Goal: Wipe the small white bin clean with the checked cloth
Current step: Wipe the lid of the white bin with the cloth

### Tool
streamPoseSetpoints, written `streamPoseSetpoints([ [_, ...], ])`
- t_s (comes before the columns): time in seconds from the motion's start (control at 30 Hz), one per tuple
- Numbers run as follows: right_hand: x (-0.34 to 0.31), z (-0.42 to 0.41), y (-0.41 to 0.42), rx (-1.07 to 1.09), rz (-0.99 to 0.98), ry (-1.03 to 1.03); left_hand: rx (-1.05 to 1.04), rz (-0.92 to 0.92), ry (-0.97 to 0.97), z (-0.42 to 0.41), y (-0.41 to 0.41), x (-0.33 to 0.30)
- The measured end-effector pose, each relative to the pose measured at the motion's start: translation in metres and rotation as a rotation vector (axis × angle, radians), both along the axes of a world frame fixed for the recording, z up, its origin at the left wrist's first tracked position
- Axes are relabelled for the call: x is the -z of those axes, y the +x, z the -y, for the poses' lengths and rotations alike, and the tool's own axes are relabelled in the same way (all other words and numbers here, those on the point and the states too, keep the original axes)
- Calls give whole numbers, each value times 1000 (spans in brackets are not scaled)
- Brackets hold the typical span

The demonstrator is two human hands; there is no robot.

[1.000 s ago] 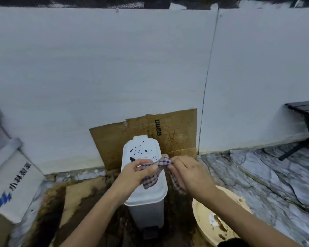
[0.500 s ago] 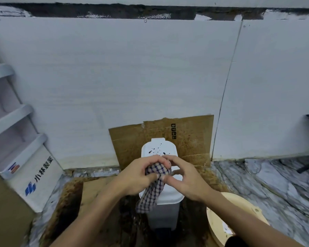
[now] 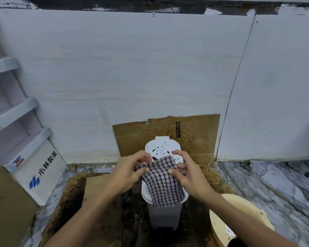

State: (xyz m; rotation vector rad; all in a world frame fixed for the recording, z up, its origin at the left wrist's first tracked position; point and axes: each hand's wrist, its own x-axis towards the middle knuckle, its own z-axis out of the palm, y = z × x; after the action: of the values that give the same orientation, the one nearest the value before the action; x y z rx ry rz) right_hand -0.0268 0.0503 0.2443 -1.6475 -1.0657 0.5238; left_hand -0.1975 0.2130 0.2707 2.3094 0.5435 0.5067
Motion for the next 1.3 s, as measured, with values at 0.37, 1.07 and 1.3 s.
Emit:
streamPoseSetpoints([
  [0.37, 5, 2, 22, -175, 105, -12, 2, -14, -156, -13, 18, 8],
  [1.07, 44, -113, 87, 122, 554, -256, -115, -279, -324, -48, 53, 105],
  [1.3, 91, -136, 57, 44, 790, -552, -117, -68, -486, 3, 51, 143],
])
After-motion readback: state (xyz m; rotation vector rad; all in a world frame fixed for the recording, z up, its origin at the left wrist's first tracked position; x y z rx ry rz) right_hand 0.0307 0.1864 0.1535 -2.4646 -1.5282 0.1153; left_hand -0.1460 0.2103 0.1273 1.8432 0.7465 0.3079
